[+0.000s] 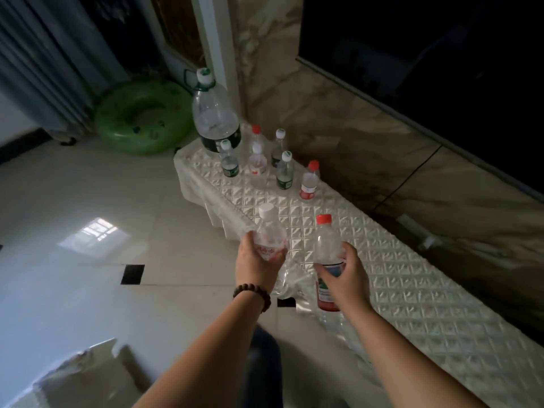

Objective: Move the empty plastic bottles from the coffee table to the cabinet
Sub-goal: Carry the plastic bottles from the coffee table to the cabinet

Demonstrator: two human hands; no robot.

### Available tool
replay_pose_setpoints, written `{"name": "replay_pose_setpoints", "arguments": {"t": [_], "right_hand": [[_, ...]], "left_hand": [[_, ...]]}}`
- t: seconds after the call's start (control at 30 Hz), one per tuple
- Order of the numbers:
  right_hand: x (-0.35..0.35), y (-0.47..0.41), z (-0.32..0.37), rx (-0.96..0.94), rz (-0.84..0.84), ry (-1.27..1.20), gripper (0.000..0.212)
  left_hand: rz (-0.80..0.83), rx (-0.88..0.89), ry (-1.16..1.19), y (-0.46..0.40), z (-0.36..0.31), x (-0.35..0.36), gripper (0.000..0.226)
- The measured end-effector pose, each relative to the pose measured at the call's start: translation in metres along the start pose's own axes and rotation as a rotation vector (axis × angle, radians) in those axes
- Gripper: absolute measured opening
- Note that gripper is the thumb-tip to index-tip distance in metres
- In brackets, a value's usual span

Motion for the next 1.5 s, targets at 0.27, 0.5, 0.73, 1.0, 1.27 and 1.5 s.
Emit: {"name": "replay_pose_setpoints", "arguments": {"t": [0.27, 0.5, 0.73, 1.0, 1.27, 1.5], "right_hand": [[0.046, -0.05, 0.048, 0.069, -0.014, -0.04, 0.074], [0.068, -0.112, 0.042, 0.139, 0.02, -0.081, 0.079], [0.075, -0.18, 0.021, 0.12, 0.007, -0.076, 0.072], [0.09, -0.245, -0.013, 0.074, -0.016, 0.024, 0.072], [0.114, -0.274, -0.042, 0.005, 0.009, 0.106, 0.073], [0.113, -0.272, -0.043, 0.028, 0.031, 0.115, 0.08]], "left_hand": [[0.077, 0.009, -0.103, -0.09, -0.006, -0.032, 0.066], [0.141, 0.007, -0.139, -0.149, 0.001, -0.012, 0.067], [0.203, 0.024, -0.16, -0.204, 0.012, 0.04, 0.065], [0.211, 0.082, -0.227, -0.251, 0.029, 0.09, 0.064], [0.215, 0.087, -0.227, -0.266, 0.061, 0.105, 0.067], [0.211, 0.074, -0.298, -0.262, 0.065, 0.098, 0.073]]}}
Point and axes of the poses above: each hand's wrist, its own y-axis away from the middle knuckle, its own x-axis out of the palm, z = x × y, the point moved 4 cm from there along -y, towards the middle knuckle, and after that the axes turned 7 degrees about z, right-handed, at the moved point
